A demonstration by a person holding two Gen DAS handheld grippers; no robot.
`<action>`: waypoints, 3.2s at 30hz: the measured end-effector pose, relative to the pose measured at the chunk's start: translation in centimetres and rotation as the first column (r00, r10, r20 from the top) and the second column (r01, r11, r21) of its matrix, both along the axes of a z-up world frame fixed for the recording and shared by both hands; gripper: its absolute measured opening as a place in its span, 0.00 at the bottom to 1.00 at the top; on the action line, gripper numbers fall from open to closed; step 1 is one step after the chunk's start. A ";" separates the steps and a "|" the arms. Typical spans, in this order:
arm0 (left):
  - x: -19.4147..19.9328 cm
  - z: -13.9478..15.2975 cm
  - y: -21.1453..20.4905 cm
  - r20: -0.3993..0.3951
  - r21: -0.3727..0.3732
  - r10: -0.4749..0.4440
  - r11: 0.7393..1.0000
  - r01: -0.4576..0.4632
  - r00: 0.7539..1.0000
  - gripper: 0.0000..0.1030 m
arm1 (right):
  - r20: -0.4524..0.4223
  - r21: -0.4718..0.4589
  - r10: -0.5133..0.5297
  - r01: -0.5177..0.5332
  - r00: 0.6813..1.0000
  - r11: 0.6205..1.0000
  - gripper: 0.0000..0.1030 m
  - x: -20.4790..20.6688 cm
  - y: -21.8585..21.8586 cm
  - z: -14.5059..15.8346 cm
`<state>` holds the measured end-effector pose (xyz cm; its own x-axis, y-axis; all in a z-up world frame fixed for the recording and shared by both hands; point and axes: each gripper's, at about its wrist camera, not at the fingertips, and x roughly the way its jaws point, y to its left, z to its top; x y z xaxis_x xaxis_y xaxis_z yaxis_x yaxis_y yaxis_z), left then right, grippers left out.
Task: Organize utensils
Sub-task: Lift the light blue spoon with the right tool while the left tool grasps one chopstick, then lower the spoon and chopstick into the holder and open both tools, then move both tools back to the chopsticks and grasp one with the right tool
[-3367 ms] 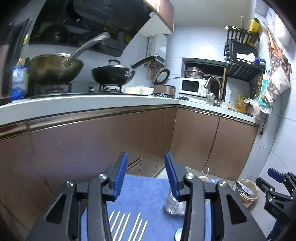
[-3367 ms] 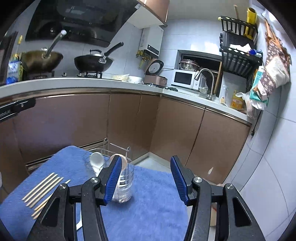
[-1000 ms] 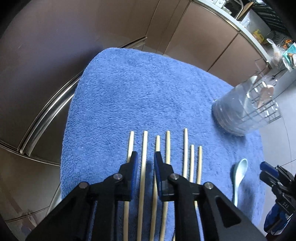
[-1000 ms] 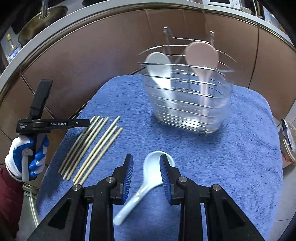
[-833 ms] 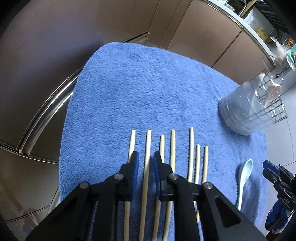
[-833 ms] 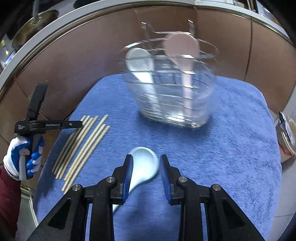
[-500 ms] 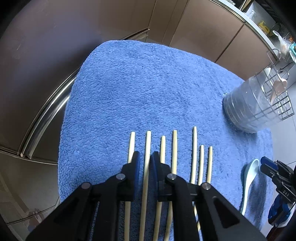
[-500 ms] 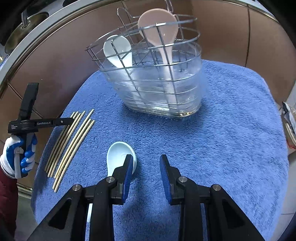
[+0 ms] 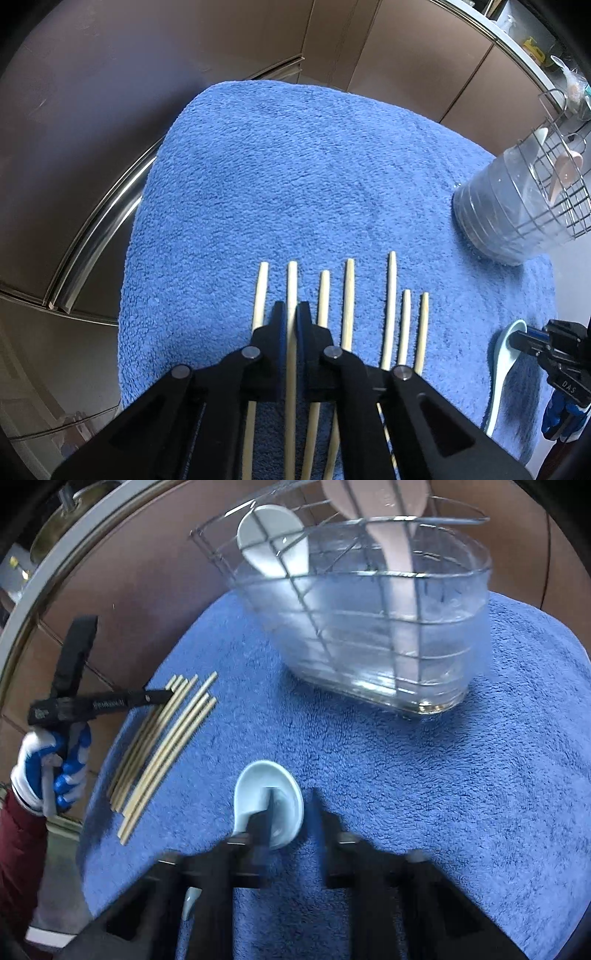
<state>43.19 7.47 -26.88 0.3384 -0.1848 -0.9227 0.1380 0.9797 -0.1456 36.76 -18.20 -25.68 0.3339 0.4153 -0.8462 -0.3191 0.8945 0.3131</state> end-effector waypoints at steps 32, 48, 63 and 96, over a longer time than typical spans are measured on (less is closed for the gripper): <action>-8.5 27.3 -6.6 0.671 -0.373 0.216 0.925 0.072 0.709 0.04 | 0.774 -0.110 -0.190 0.423 0.604 0.899 0.06 -7.3 -3.5 22.9; -1.9 21.5 -14.4 0.731 -0.442 0.367 0.897 -0.011 0.576 0.04 | 0.807 -0.231 -0.102 0.470 0.582 0.852 0.06 -1.1 -2.3 16.8; -4.1 15.4 -16.0 0.810 -0.332 0.307 0.942 -0.042 0.499 0.27 | 0.770 -0.271 -0.084 0.444 0.632 0.854 0.23 0.1 -1.8 11.0; -28.7 29.0 0.5 0.846 -0.212 0.283 0.956 -0.201 0.452 0.34 | 0.736 0.005 -0.263 0.384 0.623 0.923 0.35 -16.9 -1.8 23.6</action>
<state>14.47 7.99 2.14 0.9921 -0.0130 -0.1252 -0.0076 0.9867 -0.1625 19.88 -20.01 -2.09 0.9440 0.0588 -0.3246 -0.0684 0.9975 -0.0185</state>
